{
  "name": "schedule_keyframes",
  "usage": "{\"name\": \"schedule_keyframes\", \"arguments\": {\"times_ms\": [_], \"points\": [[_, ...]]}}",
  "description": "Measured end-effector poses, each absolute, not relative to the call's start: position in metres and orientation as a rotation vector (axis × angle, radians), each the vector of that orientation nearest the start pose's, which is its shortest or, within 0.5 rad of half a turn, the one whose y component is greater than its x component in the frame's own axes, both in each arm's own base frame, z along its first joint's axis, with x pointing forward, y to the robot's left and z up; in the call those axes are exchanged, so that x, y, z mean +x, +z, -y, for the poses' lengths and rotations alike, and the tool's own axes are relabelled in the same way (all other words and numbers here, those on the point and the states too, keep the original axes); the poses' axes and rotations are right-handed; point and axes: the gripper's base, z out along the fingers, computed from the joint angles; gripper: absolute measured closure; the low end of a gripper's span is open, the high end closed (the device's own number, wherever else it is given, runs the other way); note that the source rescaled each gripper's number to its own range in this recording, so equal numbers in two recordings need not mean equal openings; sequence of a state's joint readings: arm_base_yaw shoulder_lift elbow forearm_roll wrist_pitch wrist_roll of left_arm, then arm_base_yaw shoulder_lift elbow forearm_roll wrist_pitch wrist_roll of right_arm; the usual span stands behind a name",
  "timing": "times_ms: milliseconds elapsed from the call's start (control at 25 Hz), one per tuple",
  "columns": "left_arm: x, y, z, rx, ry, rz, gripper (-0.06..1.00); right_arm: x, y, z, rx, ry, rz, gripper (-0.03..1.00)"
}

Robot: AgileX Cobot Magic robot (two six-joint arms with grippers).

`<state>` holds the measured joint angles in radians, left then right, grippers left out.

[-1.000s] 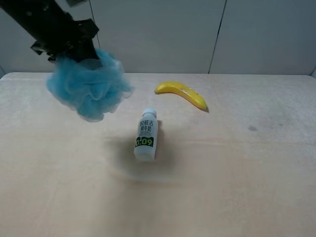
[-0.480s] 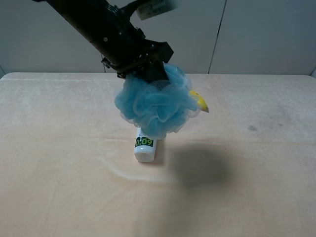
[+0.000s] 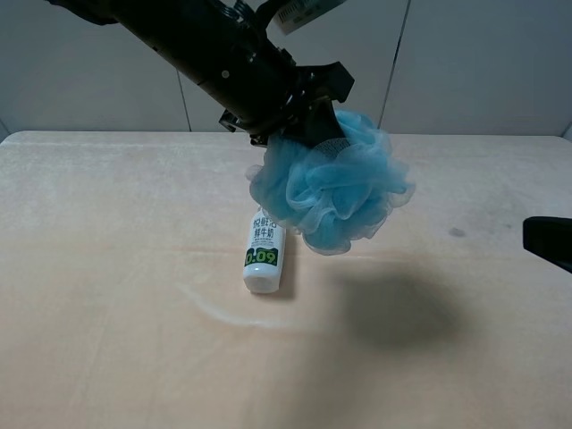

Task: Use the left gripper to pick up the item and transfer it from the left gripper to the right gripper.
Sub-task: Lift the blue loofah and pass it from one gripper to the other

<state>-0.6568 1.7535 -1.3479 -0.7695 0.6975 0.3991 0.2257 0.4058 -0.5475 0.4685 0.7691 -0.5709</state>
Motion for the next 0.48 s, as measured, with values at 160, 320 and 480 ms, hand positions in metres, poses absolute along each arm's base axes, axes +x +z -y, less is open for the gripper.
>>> {"name": "schedule_keyframes", "arguments": {"times_ms": [160, 320, 480], "points": [[0.282, 0.275, 0.27, 0.726, -0.968, -2.435, 0.8, 0.081, 0.307, -0.054, -0.74, 0.336, -1.914, -0.03], [0.281, 0.276, 0.271, 0.706, -0.993, -2.436, 0.8, 0.103, 0.3, -0.069, -0.845, 0.336, -1.908, -0.03], [0.281, 0.276, 0.271, 0.699, -1.001, -2.436, 0.81, 0.124, 0.291, -0.085, -0.887, 0.338, -1.913, -0.03]]}}
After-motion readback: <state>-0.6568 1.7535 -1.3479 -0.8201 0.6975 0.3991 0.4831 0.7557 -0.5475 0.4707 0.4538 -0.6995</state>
